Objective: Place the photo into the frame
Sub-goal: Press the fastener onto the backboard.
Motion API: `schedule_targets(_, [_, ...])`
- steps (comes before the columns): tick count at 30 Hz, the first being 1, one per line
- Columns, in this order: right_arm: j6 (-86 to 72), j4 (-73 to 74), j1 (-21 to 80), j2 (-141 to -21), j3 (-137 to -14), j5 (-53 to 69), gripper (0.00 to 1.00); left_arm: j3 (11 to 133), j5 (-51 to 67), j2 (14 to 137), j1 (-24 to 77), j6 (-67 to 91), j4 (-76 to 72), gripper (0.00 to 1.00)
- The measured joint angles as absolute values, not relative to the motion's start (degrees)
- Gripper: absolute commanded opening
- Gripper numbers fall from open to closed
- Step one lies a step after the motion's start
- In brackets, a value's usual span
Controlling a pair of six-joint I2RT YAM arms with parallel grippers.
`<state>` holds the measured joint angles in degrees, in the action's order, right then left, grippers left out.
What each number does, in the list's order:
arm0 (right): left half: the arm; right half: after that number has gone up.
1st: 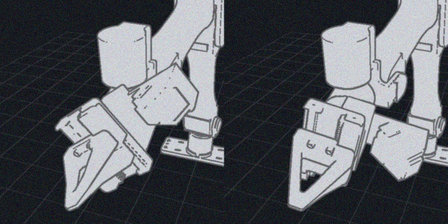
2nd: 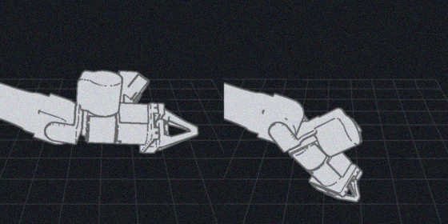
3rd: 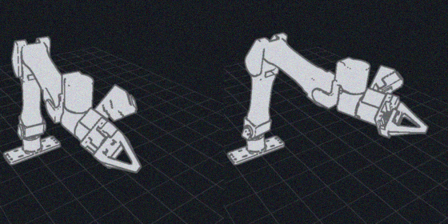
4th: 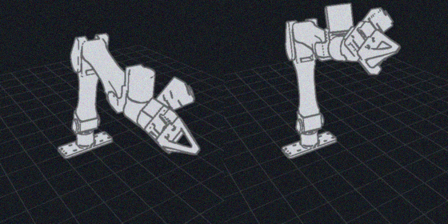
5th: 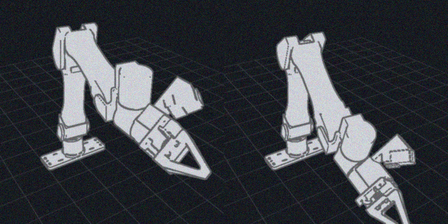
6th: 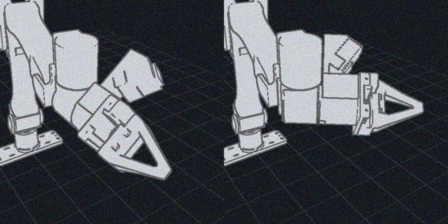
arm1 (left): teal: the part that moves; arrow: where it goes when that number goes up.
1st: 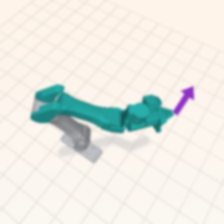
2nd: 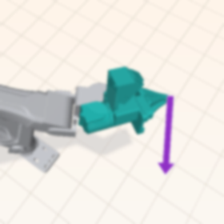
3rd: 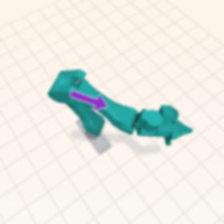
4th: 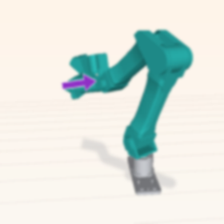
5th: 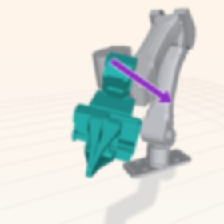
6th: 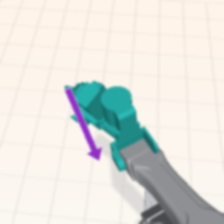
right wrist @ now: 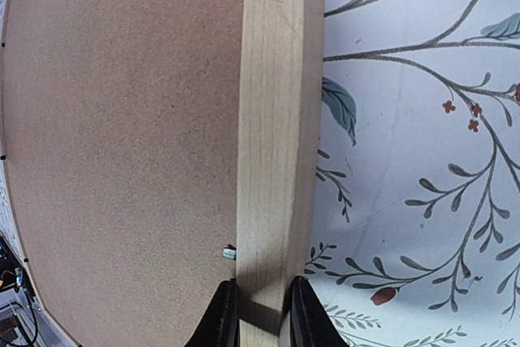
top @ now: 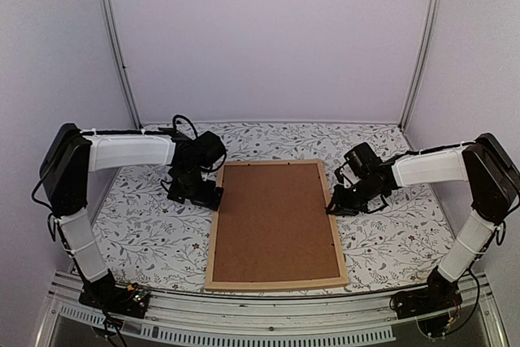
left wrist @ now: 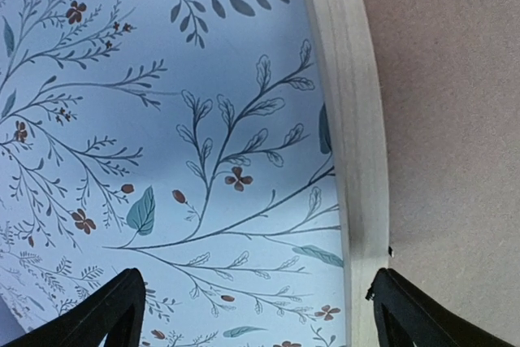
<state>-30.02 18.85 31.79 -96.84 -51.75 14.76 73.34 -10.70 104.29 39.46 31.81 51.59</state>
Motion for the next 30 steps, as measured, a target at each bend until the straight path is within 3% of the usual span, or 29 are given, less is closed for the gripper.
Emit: schedule_targets(30, [-30.02, 18.76, 31.79, -96.82, -51.66, 14.79, 0.09, 74.50, -10.52, 107.96, 41.23, 32.56, 51.20, 1.00])
